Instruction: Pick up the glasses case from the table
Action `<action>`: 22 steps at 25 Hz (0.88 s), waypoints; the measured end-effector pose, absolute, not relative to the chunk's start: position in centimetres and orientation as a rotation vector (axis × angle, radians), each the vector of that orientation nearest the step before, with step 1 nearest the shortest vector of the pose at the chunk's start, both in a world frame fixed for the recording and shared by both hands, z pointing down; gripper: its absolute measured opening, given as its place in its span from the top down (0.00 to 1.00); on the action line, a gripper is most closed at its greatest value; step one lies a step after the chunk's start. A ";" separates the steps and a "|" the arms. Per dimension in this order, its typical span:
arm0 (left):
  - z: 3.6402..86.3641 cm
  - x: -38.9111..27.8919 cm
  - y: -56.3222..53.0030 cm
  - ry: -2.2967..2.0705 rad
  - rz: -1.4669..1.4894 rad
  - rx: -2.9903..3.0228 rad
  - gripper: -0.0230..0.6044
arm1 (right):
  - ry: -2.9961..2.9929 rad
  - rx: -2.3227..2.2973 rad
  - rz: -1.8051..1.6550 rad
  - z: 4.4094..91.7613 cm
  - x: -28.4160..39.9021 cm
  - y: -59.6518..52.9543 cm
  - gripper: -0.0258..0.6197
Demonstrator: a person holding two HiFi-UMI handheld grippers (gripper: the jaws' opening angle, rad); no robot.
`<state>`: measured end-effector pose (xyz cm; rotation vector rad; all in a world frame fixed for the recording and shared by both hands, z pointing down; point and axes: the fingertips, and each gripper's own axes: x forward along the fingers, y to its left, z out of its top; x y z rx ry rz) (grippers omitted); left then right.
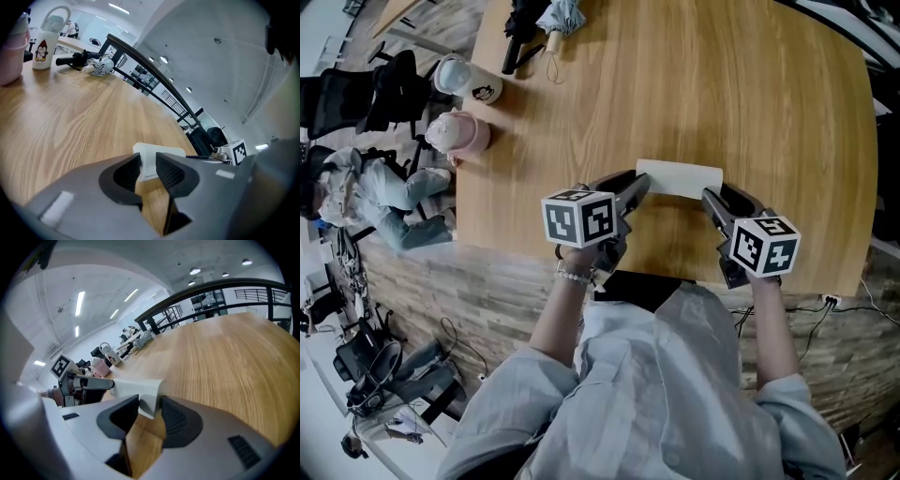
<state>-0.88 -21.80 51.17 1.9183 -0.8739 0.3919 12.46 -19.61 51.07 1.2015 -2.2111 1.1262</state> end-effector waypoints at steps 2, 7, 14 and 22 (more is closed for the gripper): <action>50.0 -0.8 -21.6 -0.891 0.392 1.938 0.79 | -2.227 1.205 1.116 50.1 12.5 -19.4 0.73; 46.6 -0.6 -20.9 -0.933 0.385 1.986 0.79 | -2.276 1.217 1.100 47.2 12.7 -18.7 0.73; 42.0 -0.2 -19.7 -0.977 0.331 2.015 0.79 | -2.322 1.245 1.066 42.6 13.3 -17.7 0.72; 37.7 -0.1 -19.6 -1.030 0.282 2.071 0.80 | -2.370 1.266 1.012 38.6 13.5 -17.8 0.72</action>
